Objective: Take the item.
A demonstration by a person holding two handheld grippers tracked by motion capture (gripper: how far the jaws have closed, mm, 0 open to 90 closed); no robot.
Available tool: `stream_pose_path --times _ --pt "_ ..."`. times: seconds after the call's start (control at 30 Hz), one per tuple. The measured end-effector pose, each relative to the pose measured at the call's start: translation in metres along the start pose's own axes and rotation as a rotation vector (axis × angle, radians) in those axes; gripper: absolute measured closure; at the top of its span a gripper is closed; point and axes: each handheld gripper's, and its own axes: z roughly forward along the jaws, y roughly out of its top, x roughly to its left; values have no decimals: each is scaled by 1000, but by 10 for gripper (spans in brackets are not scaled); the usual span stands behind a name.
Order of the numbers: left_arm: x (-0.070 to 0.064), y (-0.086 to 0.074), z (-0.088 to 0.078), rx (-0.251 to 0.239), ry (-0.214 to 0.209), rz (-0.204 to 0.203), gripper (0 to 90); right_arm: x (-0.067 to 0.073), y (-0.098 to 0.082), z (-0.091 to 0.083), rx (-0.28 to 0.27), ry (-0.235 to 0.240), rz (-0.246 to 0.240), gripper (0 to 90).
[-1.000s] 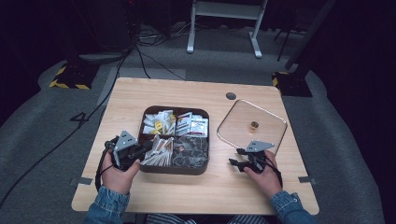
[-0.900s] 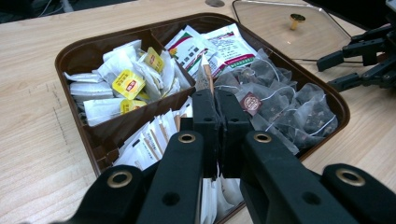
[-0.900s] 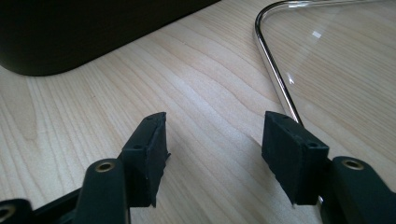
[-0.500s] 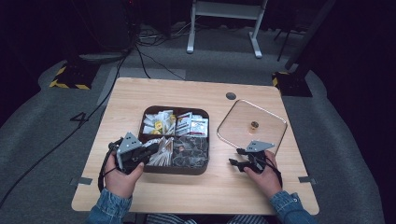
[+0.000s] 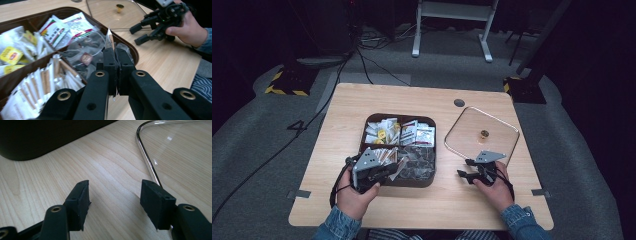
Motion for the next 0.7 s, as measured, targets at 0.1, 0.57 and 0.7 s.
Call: stream_pose_path --times 0.1,0.57,0.7 --pt "-7 0 5 8 -19 20 881 0 0 0 0 0 1 407" --pt "-19 -4 22 39 -112 40 881 0 0 0 0 0 0 407" --pt "-24 -7 30 62 -121 67 881 0 0 0 0 0 -1 407"
